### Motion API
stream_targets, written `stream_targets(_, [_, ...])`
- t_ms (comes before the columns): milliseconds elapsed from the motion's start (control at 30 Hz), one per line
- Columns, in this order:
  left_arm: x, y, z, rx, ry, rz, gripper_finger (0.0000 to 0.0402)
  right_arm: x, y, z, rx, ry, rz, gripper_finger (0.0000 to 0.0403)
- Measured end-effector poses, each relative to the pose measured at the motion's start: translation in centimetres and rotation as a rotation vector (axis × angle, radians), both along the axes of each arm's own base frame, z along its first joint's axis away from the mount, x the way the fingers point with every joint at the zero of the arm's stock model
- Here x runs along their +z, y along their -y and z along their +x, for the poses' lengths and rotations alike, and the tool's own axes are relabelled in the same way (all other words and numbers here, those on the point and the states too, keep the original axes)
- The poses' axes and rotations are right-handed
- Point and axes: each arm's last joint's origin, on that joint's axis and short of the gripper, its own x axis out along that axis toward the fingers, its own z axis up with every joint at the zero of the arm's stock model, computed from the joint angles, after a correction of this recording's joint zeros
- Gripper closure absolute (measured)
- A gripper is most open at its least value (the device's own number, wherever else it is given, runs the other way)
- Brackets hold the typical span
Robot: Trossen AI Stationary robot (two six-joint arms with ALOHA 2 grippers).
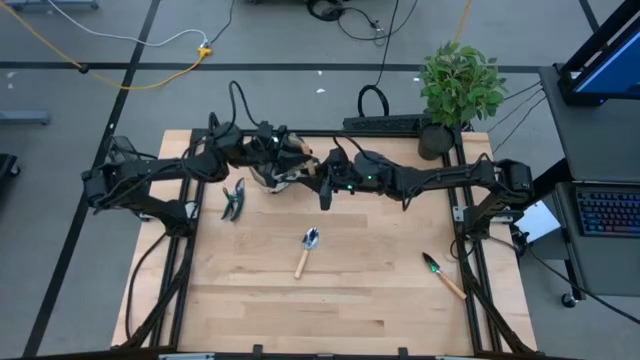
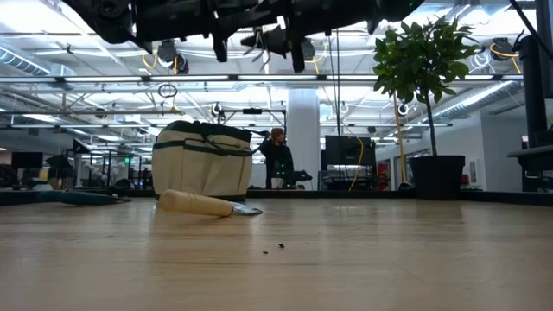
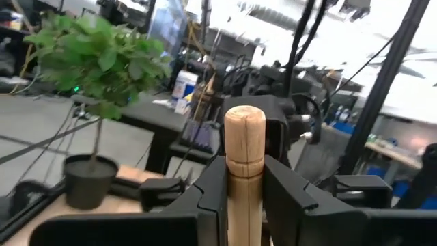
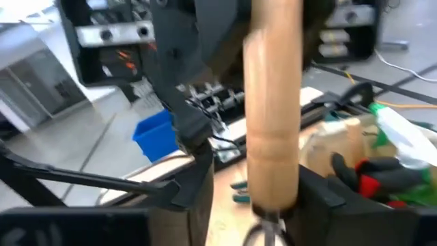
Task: Pick & Place Garden tools in Gardening bag
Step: Put the hand rake into the gardening bag
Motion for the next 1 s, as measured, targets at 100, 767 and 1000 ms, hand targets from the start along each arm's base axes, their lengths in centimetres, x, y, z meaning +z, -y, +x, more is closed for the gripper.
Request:
stream_targets(100, [0.1, -0.4, -0.8, 0.034, -0.052, 0.028, 0.0336, -0.4, 0.1, -0.1, -0.028, -0.046, -0.001, 0.0245])
stream_targets(767, [-0.8, -1.6, -6.4, 0.414, -0.468, 0.139, 0.0336, -0.3, 2.1, -0.8, -0.110, -0.080, 0.000, 0.0192])
stream_targets(1000, [0.2, -1.6, -8.7, 0.554, -0.497, 0.170, 0.0336, -0.6, 2.2, -0.8, -0.112, -0.110, 0.003, 0.0189])
